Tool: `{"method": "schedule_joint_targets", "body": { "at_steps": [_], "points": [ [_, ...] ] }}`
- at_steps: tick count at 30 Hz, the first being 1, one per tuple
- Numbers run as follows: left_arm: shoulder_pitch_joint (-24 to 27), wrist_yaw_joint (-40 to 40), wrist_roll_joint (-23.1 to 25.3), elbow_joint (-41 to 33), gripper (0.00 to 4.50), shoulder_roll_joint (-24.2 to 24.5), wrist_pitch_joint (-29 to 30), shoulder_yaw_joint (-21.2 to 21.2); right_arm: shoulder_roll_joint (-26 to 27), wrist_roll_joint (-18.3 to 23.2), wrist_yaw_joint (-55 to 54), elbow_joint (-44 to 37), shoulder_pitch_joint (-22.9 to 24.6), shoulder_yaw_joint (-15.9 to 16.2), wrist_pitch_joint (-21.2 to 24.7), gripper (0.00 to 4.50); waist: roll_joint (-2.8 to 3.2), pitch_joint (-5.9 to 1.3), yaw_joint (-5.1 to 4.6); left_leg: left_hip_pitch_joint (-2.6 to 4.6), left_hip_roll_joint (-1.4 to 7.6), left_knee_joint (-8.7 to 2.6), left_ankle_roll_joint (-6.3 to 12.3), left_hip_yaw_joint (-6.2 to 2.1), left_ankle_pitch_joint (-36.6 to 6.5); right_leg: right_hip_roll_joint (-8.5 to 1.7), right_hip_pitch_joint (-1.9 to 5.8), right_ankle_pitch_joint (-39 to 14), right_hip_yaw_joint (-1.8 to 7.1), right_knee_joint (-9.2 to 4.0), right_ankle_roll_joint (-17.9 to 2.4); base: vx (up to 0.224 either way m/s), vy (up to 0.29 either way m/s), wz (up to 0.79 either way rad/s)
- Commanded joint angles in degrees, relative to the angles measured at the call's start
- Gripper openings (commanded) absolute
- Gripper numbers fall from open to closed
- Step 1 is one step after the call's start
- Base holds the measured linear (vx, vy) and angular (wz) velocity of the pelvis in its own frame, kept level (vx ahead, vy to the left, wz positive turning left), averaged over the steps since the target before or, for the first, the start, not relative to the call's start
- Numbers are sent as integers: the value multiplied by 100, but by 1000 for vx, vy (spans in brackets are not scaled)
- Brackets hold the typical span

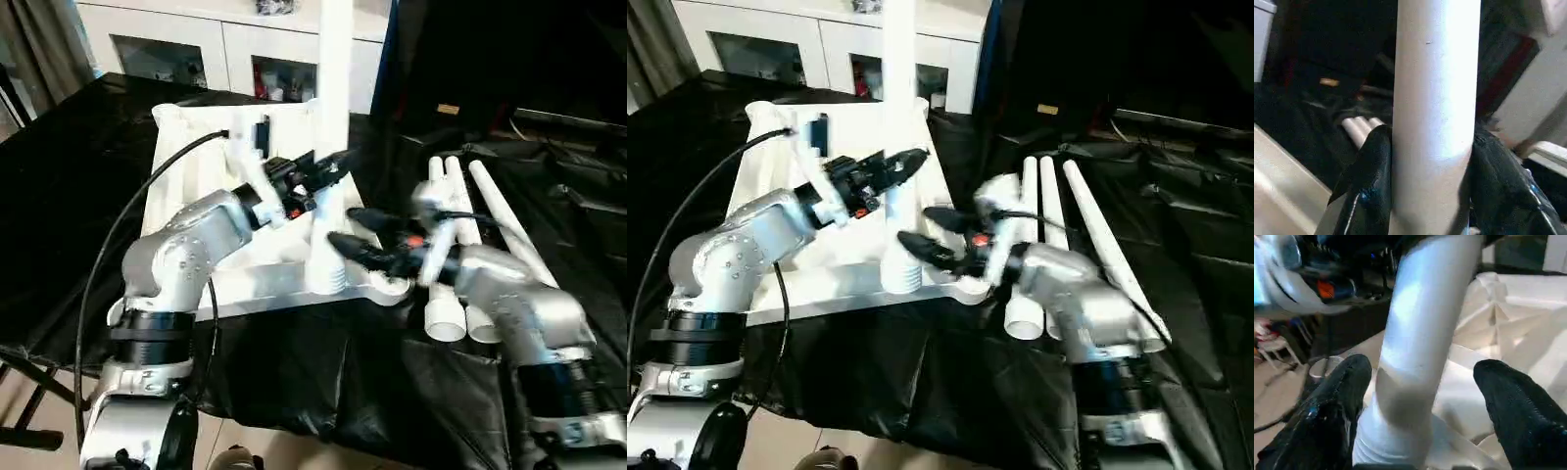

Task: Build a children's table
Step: Insert table leg to table base

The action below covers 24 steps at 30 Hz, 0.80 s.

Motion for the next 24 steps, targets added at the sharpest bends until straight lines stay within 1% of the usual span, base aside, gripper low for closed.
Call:
{"method": "schedule_joint_targets", "body": {
  "at_steps": [1,2,3,4,5,7,8,9,10,11,14,15,16,17,18,19,22,23,24],
  "points": [
    [-101,157,171,-128,188,-33,-53,-119,8,-152,-185,-152,-67,115,54,384,-44,-446,12,107,226,-355,63,-133,-369,-463,313,-271,267,-425,-1104,0,0,0],
    [-125,331,265,-160,188,-135,-100,-176,189,-341,-447,-127,-117,290,95,384,-42,-445,16,104,233,-360,39,-139,-370,-464,317,-258,270,-419,-1083,0,0,0],
    [-125,331,265,-160,188,-135,-100,-176,189,-341,-447,-127,-117,290,95,384,-40,-448,11,101,232,-360,26,-140,-343,-460,314,-215,269,-416,-1082,0,0,0],
    [-139,422,332,-177,188,-184,-146,-212,310,-422,-667,-59,-171,330,217,384,-38,-451,2,100,225,-360,27,-137,-305,-455,309,-130,270,-409,-1094,0,0,0],
    [-160,511,455,-183,188,-216,-232,-289,470,-580,-1002,108,-263,349,260,366,-46,-454,-3,96,221,-362,12,-140,-286,-454,311,-96,268,-408,-1104,0,0,0],
    [-168,548,557,-184,188,-209,-306,-357,528,-609,-1094,177,-298,355,290,344,-40,-451,-8,109,220,-367,-25,-136,-353,-455,300,-189,269,-420,-1089,0,0,0],
    [-172,589,593,-182,188,-220,-336,-369,557,-622,-1119,204,-313,361,278,338,-39,-450,1,105,226,-368,-44,-138,-375,-464,309,-180,276,-414,-1057,0,0,0],
    [-177,626,598,-178,188,-242,-339,-363,593,-619,-1149,222,-323,352,273,338,-32,-455,10,113,224,-365,-54,-134,-360,-457,306,-112,277,-410,-1041,0,0,0],
    [-190,672,649,-165,188,-244,-360,-374,641,-586,-1212,243,-347,320,309,319,-39,-452,8,108,223,-366,-56,-133,-358,-453,307,-80,277,-408,-1040,0,0,0],
    [-199,698,686,-154,188,-238,-372,-385,669,-567,-1248,256,-363,294,321,310,-34,-450,8,105,222,-371,-52,-136,-364,-451,308,-67,275,-408,-1033,0,0,0],
    [-230,769,770,-118,188,-253,-418,-385,765,-458,-1347,285,-408,179,395,297,-33,-447,-6,103,219,-376,-67,-138,-395,-455,312,-94,274,-411,-1030,0,0,0],
    [-242,790,792,-99,188,-265,-449,-372,787,-417,-1352,293,-414,135,417,282,-26,-452,7,115,226,-373,-80,-137,-392,-460,305,-74,276,-408,-1026,0,0,0],
    [-253,833,840,-73,188,-273,-493,-365,798,-408,-1348,293,-413,116,444,268,-30,-449,5,104,220,-376,-81,-139,-411,-457,313,-63,276,-410,-1023,0,0,0],
    [-261,853,863,-56,188,-275,-516,-362,802,-408,-1345,297,-415,109,455,260,-18,-452,9,107,224,-375,-90,-140,-417,-459,311,-56,276,-406,-1017,0,0,0],
    [-269,865,862,-33,188,-287,-533,-351,816,-400,-1357,313,-417,97,465,256,-29,-452,1,103,218,-375,-88,-139,-383,-453,316,3,274,-401,-1009,0,0,0],
    [-276,858,835,-16,188,-301,-525,-335,839,-363,-1369,333,-415,69,510,249,-25,-454,2,105,217,-374,-84,-139,-369,-453,316,16,273,-398,-1013,0,0,0],
    [-288,854,761,-21,188,-337,-502,-293,866,-315,-1376,363,-377,45,574,215,-31,-454,4,101,213,-371,-78,-136,-373,-456,316,-2,273,-404,-1038,0,0,0],
    [-288,854,761,-21,188,-337,-502,-293,866,-315,-1376,363,-377,45,574,209,-29,-455,6,102,216,-373,-83,-138,-374,-460,319,-2,273,-403,-1043,0,0,0],
    [-296,869,782,-15,188,-358,-506,-263,902,-290,-1374,406,-368,19,539,209,-15,-456,1,101,219,-373,-93,-139,-382,-460,315,27,273,-403,-1052,0,0,0]
  ]
}}
